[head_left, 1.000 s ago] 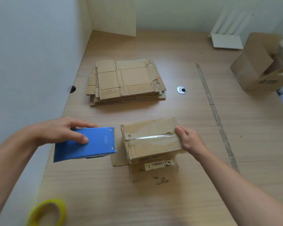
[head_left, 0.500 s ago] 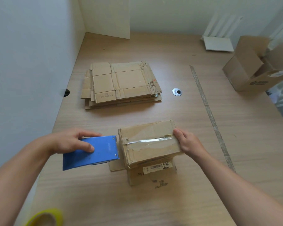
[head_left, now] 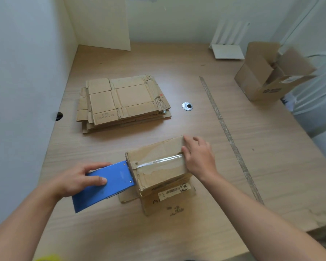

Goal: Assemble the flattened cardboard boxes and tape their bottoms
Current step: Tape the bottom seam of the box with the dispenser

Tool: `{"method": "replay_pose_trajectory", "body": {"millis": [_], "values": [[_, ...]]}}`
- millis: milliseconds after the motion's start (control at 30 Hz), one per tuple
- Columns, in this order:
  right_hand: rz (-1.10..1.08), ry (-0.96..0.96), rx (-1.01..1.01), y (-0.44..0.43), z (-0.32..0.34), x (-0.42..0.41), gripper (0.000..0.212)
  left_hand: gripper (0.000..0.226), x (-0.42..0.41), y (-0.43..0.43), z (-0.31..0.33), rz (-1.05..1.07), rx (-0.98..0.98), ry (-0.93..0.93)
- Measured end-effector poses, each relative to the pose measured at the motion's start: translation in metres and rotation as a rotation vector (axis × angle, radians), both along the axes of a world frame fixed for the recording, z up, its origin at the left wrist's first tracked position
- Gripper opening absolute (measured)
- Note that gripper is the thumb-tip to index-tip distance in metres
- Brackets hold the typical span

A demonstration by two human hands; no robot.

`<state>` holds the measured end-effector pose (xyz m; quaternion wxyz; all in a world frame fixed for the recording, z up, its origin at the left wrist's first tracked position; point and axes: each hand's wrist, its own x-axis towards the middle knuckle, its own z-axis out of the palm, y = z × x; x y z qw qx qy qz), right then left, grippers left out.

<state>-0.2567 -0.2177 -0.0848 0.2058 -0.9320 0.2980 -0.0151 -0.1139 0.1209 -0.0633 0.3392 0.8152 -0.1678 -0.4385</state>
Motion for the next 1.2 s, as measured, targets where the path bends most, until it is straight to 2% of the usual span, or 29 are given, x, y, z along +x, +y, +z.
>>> {"method": "replay_pose_trajectory", "body": {"millis": [100,200,467,900,1200], "values": [[0.203,0.015,-0.157,0.033,0.005,-0.003,0.044,0.052,-0.007,-0.008,-0.002,0.001,-0.017,0.001],[0.366,0.074,-0.127,0.062,-0.005,-0.009,0.052,0.053,-0.019,-0.021,-0.004,-0.004,-0.035,0.005],[0.387,0.167,-0.144,0.055,-0.016,-0.013,0.055,0.057,-0.030,-0.005,0.003,0.042,-0.084,0.054],[0.441,0.208,-0.160,0.054,-0.017,-0.011,0.053,0.047,-0.029,0.022,0.015,0.066,-0.094,0.150],[0.443,0.202,-0.167,0.053,-0.018,-0.011,0.054,0.041,-0.031,-0.013,0.004,0.033,0.042,-0.023]]}}
